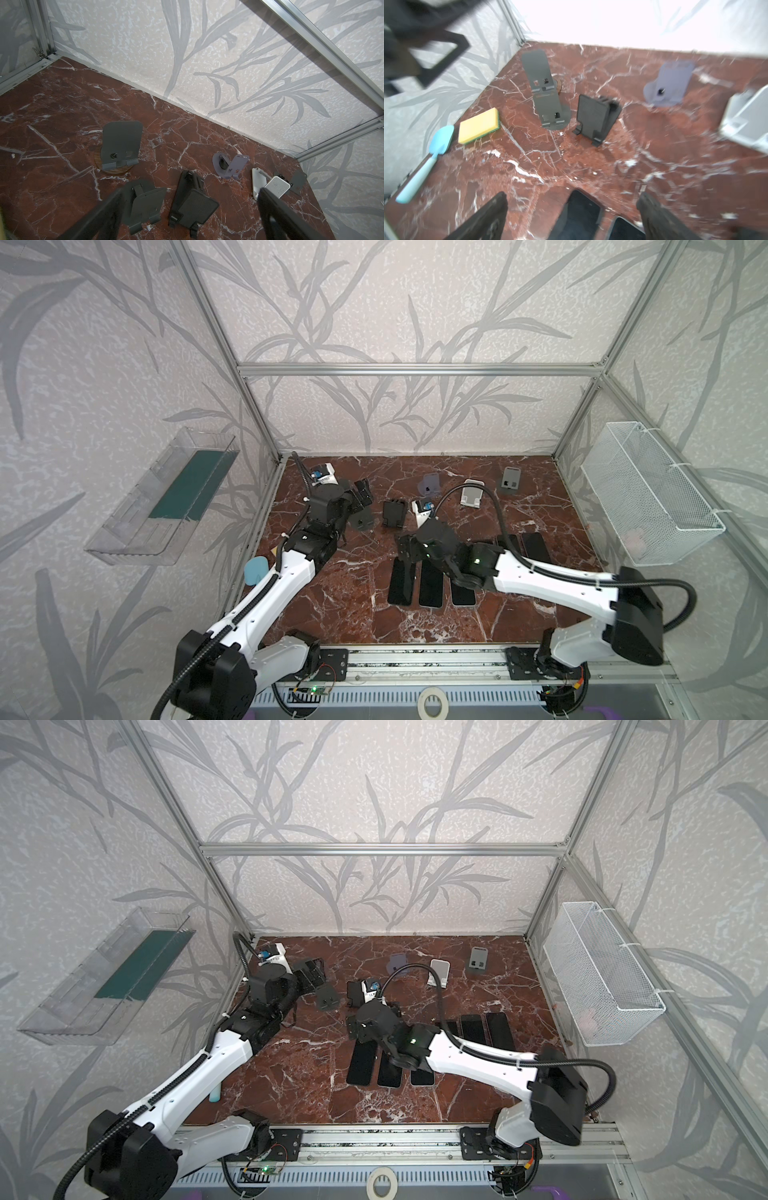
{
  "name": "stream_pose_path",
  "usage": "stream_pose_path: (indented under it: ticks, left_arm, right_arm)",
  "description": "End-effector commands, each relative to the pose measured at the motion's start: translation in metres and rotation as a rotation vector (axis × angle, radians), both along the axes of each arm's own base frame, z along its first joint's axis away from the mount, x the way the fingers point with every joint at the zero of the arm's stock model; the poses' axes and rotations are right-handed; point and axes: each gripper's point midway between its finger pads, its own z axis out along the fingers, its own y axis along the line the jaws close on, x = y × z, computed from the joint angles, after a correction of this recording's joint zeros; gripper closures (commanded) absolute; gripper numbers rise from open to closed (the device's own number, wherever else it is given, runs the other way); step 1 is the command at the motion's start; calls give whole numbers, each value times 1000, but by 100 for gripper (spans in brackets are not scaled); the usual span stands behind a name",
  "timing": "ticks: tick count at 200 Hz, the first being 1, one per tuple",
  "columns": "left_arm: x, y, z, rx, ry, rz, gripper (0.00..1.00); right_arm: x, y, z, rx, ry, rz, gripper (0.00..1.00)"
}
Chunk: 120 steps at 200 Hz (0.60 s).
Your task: Remove the phone from the phone stand
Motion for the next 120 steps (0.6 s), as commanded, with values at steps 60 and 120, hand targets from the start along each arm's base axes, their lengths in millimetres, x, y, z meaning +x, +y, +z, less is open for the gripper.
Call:
stream_pose_path:
  ticks: [60,120]
  left_arm:
    - [-5,35,43,297,-105,122,1]
    - [-44,86,5,149,-259,403,1]
  right_arm:
    - [-11,-120,41,-231,-547,-181,1]
    - [0,-143,3,-320,-578,-193,1]
